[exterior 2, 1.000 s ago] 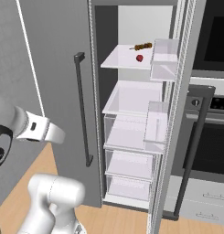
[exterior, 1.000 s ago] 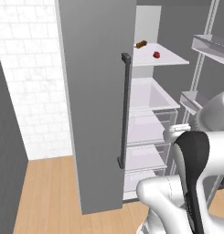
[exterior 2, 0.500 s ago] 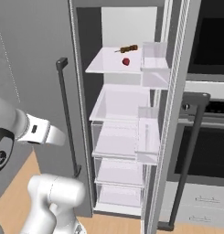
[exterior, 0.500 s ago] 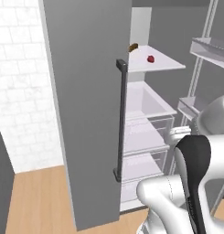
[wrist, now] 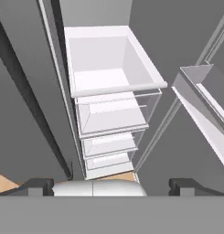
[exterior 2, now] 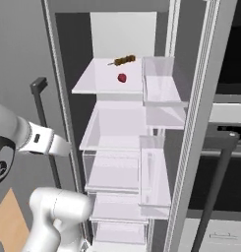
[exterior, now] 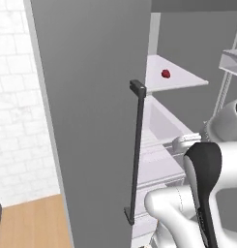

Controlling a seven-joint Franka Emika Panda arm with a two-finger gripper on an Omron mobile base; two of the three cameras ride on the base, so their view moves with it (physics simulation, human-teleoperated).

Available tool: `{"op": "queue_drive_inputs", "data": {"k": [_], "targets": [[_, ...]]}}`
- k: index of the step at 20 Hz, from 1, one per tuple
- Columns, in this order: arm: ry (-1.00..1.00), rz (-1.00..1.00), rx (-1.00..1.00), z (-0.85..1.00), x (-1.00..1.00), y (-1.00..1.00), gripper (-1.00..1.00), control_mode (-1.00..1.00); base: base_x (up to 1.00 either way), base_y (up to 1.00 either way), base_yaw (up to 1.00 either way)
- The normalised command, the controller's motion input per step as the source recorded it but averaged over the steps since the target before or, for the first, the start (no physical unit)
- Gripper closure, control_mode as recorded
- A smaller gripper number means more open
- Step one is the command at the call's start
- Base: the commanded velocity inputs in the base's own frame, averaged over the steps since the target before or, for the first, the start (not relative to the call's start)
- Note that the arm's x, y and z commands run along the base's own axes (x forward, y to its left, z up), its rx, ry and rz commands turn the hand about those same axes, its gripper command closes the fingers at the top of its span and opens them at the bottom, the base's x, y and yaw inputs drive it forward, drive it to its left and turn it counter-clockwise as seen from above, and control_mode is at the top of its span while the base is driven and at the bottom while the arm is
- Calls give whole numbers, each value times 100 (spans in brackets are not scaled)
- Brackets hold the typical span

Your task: Take the strawberry from the fridge and place it on top of the pancake, located on the dining counter.

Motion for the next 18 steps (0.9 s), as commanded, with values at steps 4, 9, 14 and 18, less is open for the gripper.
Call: {"op": "queue_drive_inputs", "data": {"k": [4, 9, 14, 18], "targets": [[0, 0, 0, 0, 0, 0, -100, 100, 56, -26, -12], [0, 0, 0, 0, 0, 0, -100, 100, 53, -30, -8], [0, 0, 0, 0, 0, 0, -100, 100, 33, -37, -2], [0, 0, 0, 0, 0, 0, -100, 100, 22, -56, 0]]}}
